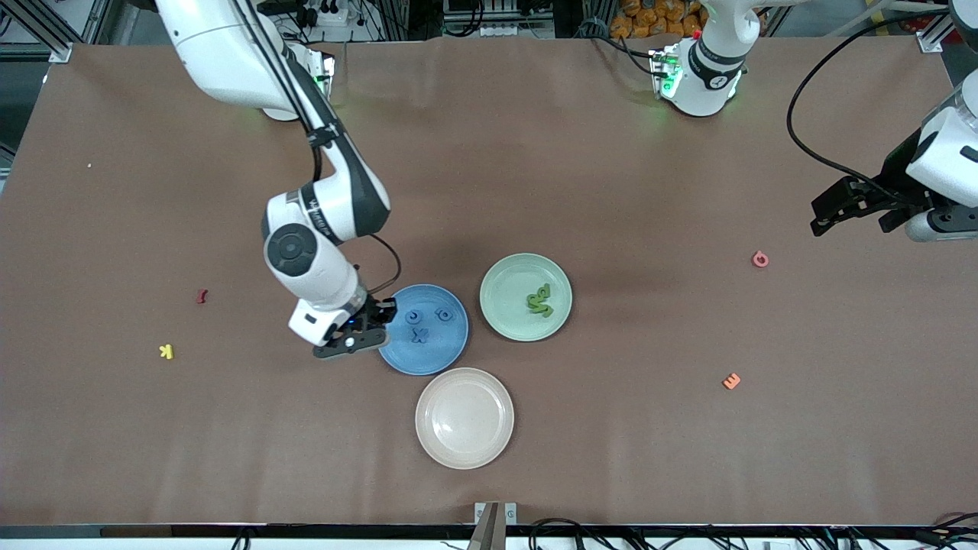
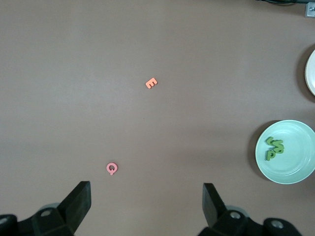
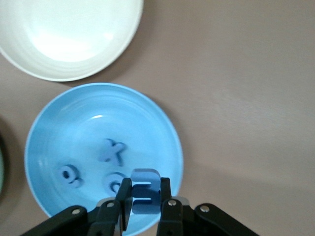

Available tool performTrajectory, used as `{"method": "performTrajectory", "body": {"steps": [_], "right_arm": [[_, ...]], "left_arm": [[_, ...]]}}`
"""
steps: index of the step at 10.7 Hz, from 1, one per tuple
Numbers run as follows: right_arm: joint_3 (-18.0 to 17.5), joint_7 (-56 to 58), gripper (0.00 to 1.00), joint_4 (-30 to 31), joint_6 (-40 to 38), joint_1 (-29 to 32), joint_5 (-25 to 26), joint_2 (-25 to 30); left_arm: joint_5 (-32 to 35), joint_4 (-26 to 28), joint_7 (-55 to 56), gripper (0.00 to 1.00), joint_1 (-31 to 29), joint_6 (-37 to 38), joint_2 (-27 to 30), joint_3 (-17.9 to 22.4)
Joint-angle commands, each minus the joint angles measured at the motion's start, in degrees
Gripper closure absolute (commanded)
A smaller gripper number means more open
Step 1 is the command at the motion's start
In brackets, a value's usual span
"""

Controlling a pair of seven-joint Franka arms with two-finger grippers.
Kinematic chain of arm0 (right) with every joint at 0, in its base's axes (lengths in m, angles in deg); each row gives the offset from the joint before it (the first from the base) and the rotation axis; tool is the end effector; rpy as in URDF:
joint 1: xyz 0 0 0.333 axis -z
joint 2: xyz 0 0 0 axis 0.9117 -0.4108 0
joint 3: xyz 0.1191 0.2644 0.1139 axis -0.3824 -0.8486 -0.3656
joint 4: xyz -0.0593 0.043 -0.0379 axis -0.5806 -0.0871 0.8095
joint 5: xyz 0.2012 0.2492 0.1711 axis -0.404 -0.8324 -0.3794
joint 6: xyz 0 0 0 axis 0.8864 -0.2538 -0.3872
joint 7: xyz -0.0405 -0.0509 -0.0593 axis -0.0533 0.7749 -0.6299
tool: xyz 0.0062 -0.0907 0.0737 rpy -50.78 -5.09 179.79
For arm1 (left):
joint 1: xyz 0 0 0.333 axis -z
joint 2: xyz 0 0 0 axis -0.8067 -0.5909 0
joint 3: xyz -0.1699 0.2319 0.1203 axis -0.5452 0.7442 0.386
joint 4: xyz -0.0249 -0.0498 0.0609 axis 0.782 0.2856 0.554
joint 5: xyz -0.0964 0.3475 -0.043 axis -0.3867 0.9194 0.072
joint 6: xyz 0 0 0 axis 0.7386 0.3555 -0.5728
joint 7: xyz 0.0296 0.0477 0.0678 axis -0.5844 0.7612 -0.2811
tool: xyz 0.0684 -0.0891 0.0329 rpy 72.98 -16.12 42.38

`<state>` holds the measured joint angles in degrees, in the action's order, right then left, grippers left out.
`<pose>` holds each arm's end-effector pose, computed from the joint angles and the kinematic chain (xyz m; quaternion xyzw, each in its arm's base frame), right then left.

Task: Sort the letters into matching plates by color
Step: 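Carry the blue m over the blue plate and open the right gripper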

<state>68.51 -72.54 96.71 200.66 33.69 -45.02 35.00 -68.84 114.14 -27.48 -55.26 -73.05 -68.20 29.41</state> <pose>0.6028 0.2850 0.2851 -0.9914 -0.1210 -0.0387 0.0303 0.5406 -0.0564 0.6035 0.9984 0.0266 0.0498 0.0080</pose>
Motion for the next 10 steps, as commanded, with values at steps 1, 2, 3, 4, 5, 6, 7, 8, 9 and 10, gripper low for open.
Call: {"method": "performTrajectory", "body": {"steps": [1, 2, 3, 4, 5, 6, 7, 8, 9, 10], "right_arm": [[0.36, 0.26, 0.98, -4.79, -0.21, -2.83, 0.72, -4.31], [0.36, 0.34, 0.97, -4.80, -0.21, -3.27, 0.81, -4.58], [0.36, 0.52, 0.86, -4.80, -0.21, -3.80, 0.81, -4.93], [0.36, 0.52, 0.60, -4.80, -0.12, -4.33, 0.90, -5.46], [0.36, 0.52, 0.29, -4.80, -0.04, -4.25, 0.90, -5.55], [0.36, 0.69, 0.00, -4.80, 0.05, -4.16, 0.98, -5.55], [0.36, 0.61, 0.00, -5.15, 0.14, -3.98, 0.99, -5.55], [0.45, 0.87, 0.00, -5.76, 0.05, -3.63, 0.99, -5.38], [0.62, 2.79, 0.00, -6.11, -0.03, -3.20, 0.99, -4.94], [0.80, 7.24, 0.00, -6.64, -0.38, -1.54, 0.72, -4.41]], "left_arm": [[0.84, -0.60, -0.97, 0.00, 0.08, 0.06, 0.20, -0.15], [0.84, -0.60, -0.97, 0.00, 0.17, 0.06, 0.28, -0.15], [0.93, -0.60, -0.97, 0.00, 0.17, 0.06, 0.28, -0.15], [0.84, -0.60, -0.97, 0.00, -0.01, 0.06, 0.28, -0.15], [0.84, -0.60, -0.97, 0.00, -0.09, 0.06, 0.28, -0.15], [0.84, -0.60, -0.97, 0.00, -0.01, 0.06, 0.28, -0.15], [0.84, -0.60, -0.97, 0.00, -0.09, 0.06, 0.20, -0.15], [0.84, -0.60, -0.97, 0.00, -0.10, 0.06, 0.20, -0.15], [0.84, -0.60, -0.97, 0.00, -0.10, -0.02, 0.20, -0.15], [0.84, -0.60, -0.97, 0.00, -0.10, 0.06, 0.20, -0.15]]}}
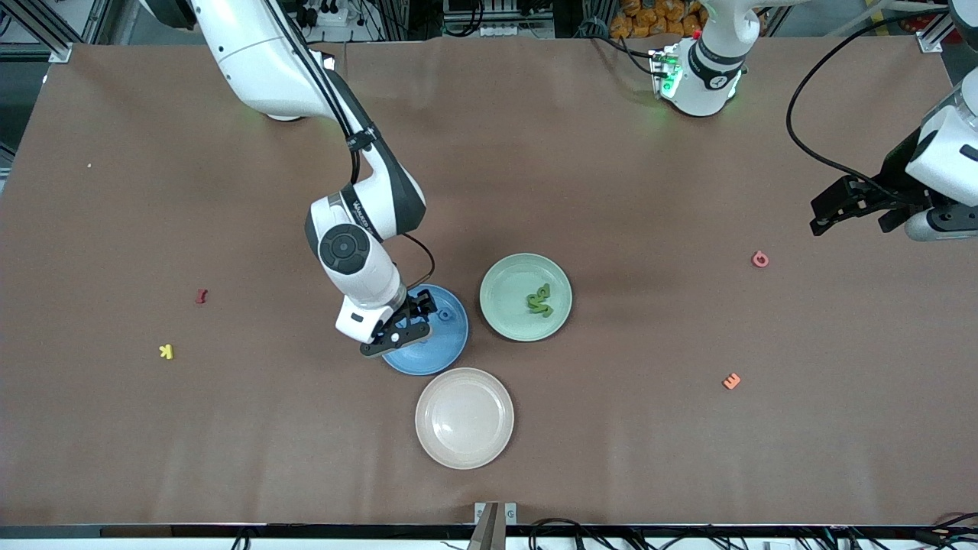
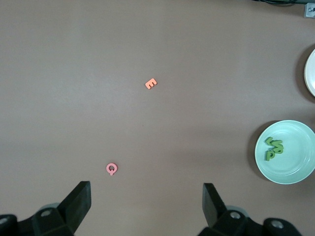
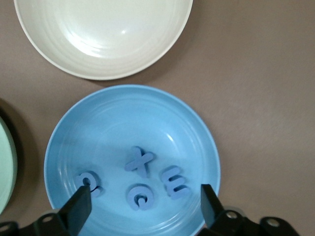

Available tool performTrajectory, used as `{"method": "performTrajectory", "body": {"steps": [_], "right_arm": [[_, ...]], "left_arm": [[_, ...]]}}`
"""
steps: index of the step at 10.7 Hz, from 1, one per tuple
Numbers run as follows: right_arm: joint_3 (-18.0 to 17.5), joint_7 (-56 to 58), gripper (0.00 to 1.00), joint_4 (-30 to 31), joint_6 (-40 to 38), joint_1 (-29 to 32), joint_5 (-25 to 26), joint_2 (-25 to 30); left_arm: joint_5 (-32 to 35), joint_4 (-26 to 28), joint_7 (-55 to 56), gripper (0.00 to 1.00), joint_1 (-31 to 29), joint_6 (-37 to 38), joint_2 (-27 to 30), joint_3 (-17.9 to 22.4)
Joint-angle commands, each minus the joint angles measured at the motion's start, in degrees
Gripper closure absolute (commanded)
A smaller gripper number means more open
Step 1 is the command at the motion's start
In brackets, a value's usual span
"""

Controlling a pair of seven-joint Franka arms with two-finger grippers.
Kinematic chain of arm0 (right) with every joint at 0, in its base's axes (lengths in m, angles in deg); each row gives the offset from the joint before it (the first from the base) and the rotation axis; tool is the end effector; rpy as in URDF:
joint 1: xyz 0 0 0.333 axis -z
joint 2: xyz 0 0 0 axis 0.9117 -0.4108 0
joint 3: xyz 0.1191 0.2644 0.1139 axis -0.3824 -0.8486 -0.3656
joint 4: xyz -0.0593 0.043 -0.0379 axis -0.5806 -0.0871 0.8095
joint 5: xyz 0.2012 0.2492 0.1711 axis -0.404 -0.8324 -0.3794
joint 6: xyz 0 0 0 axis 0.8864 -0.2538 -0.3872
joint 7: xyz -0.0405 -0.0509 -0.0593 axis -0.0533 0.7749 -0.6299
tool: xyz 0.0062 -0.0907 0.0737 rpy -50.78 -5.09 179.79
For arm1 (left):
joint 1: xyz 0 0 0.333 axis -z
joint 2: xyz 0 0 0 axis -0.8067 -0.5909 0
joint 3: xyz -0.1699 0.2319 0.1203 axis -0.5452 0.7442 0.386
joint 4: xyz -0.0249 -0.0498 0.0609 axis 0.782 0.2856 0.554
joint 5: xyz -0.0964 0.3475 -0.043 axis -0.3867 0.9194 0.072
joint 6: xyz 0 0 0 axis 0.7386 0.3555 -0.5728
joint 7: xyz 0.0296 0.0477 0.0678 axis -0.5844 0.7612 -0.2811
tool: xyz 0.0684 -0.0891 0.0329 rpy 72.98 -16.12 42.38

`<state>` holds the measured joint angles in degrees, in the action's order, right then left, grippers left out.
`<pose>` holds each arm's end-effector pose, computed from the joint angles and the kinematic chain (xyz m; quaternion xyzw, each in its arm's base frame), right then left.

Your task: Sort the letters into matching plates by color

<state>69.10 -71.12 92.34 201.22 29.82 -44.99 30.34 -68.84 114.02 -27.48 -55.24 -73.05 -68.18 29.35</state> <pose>0.5985 0.3297 0.2645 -0.9848 -0.1662 -0.0436 0.0240 0.5405 -0.0572 0.6046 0.9983 0.0259 0.0510 0.0082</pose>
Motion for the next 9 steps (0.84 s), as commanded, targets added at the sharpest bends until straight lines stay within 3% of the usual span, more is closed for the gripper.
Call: {"method": "performTrajectory", "body": {"steps": [1, 9], "right_arm": [[0.21, 10.31, 0.00, -3.06, -1.03, 4.43, 0.61, 0.51], [0.29, 27.05, 0.00, -3.15, -2.95, 21.40, 1.40, 2.88]], "left_arm": [[0.84, -0.49, -0.96, 0.00, -0.11, 0.07, 0.18, -0.09], [0.84, -0.49, -0.88, 0.00, 0.24, 0.07, 0.18, -0.18]]}}
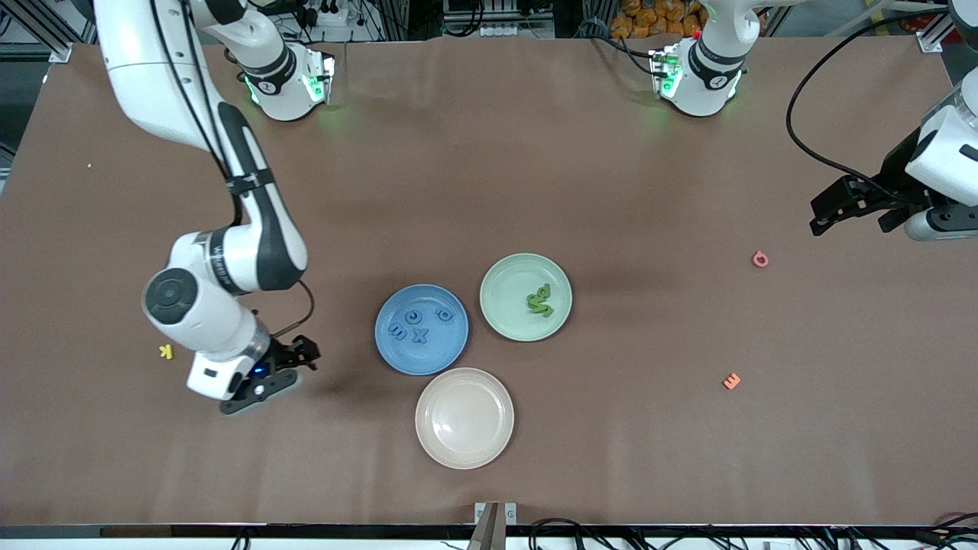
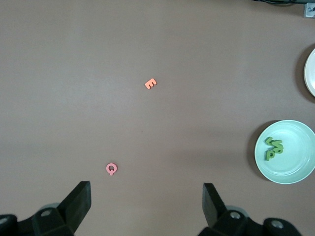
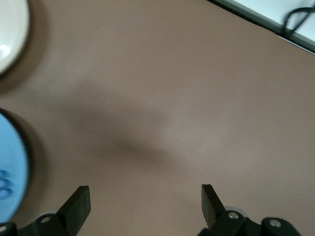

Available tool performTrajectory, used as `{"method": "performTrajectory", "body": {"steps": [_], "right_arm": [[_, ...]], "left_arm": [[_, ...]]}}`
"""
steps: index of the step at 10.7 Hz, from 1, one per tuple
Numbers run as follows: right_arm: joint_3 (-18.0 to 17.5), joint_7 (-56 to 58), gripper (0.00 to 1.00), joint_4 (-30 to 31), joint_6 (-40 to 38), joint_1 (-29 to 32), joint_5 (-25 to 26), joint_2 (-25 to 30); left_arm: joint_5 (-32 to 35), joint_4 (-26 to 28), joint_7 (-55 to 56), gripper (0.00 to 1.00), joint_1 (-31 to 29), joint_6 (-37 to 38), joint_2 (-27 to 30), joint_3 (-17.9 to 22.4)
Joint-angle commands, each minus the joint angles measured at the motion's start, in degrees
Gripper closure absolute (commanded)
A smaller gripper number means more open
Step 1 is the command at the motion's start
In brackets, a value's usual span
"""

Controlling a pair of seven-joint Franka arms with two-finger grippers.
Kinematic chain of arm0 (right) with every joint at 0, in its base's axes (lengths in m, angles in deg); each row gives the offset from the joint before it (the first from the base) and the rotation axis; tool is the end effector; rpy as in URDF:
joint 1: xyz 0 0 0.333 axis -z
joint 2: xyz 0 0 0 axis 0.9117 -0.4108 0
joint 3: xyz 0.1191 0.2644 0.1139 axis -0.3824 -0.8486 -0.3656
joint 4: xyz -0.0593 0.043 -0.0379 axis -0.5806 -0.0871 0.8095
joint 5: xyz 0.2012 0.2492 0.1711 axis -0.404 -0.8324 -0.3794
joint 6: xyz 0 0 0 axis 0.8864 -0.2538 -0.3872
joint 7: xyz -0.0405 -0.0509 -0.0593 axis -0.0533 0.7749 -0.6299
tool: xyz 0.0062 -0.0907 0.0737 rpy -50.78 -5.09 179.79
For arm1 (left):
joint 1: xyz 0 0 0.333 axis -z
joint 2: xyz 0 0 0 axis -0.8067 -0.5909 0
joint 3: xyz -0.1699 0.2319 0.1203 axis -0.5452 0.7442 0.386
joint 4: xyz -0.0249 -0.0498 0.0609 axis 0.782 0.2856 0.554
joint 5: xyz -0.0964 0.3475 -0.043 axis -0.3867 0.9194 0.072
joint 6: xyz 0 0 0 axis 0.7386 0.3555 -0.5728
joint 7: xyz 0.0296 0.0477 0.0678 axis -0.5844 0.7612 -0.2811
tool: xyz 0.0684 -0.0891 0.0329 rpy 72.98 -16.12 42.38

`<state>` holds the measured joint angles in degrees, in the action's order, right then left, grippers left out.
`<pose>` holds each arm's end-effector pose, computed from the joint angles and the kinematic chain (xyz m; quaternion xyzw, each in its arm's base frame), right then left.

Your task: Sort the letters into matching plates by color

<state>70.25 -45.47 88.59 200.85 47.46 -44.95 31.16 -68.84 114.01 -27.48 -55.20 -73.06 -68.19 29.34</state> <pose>0.6878 0.1275 0.3032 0.9693 0.2302 0.0863 0.0008 0.5405 -0.0576 0.6046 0.9983 0.0255 0.0511 0.0082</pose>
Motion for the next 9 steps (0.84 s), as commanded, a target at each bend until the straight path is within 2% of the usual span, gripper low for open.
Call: {"method": "performTrajectory", "body": {"steps": [1, 4, 9], "right_arm": [[-0.86, 1.23, 0.00, 0.43, -4.59, 5.61, 0.92, 2.24], [-0.86, 1.14, 0.00, 0.16, -11.79, 10.71, 1.35, 6.18], [0.10, 0.44, 0.00, -0.62, -27.26, 12.74, 2.94, 16.46]], "left_arm": [[0.84, -0.48, -0.88, 0.00, 0.28, 0.07, 0.27, -0.25], [0.84, -0.48, -0.52, 0.00, 0.19, 0.07, 0.36, -1.48], [0.84, -0.48, -0.88, 0.00, 0.02, 0.16, 0.36, -1.48]]}}
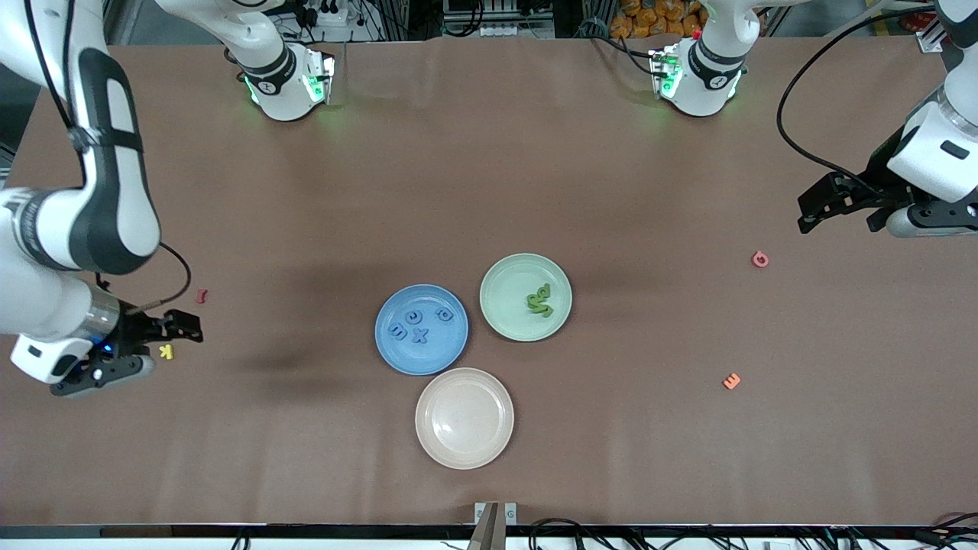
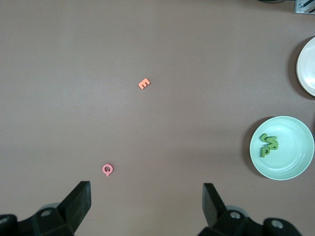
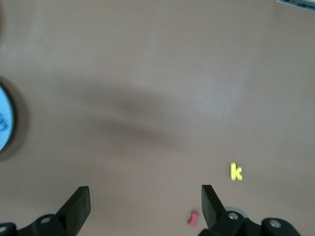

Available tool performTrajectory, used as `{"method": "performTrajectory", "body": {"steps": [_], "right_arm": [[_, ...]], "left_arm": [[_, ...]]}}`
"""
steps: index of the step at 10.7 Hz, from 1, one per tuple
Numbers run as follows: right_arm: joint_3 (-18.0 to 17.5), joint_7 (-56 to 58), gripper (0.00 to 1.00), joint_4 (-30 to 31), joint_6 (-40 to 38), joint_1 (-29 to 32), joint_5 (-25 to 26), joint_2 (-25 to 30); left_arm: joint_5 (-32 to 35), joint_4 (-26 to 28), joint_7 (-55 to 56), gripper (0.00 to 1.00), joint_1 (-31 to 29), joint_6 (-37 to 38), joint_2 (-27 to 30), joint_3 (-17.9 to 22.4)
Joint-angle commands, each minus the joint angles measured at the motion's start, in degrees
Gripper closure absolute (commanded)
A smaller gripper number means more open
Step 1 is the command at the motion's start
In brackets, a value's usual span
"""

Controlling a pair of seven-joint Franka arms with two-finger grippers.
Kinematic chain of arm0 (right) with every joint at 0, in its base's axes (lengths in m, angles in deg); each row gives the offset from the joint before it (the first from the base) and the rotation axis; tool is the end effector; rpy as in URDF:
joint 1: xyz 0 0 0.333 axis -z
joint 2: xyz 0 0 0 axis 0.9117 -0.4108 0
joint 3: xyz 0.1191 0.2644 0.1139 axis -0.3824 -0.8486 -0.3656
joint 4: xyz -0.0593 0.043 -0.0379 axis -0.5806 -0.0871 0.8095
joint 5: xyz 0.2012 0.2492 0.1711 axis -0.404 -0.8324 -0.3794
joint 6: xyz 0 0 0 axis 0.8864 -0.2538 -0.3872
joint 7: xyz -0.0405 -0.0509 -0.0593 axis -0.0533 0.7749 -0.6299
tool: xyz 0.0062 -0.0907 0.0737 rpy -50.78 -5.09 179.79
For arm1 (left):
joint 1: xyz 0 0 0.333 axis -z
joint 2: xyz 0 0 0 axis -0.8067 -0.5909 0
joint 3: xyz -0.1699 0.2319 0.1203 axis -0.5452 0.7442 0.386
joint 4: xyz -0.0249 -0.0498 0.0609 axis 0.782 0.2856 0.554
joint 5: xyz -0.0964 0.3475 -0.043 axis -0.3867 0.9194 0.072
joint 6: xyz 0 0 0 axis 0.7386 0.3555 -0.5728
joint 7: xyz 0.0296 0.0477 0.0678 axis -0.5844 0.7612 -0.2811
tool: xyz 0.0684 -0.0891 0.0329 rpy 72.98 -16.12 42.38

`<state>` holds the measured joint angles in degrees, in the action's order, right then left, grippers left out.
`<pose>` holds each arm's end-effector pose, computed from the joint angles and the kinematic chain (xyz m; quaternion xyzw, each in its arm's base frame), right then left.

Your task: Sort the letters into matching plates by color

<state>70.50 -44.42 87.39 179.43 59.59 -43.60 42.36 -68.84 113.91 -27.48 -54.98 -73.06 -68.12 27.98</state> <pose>0.6586 -0.0179 0.4081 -0.9892 -0.1447 -0.0100 0.0188 0.5385 -0.0724 0.6061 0.9985 0.0117 0.0524 0.0092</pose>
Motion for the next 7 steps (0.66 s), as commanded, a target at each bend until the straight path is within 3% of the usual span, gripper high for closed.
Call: {"method": "performTrajectory", "body": {"steps": [1, 7], "right_arm": [[0.03, -0.97, 0.00, 0.23, -8.83, 0.62, 1.59, 7.54], [0.03, -18.09, 0.00, 0.57, -22.37, -2.28, 3.61, 20.20]], "left_arm": [[0.84, -0.37, -0.53, 0.00, -0.11, 0.07, 0.21, -0.13], [0.84, -0.46, -0.61, 0.00, -0.02, 0.16, 0.39, -0.13]]}}
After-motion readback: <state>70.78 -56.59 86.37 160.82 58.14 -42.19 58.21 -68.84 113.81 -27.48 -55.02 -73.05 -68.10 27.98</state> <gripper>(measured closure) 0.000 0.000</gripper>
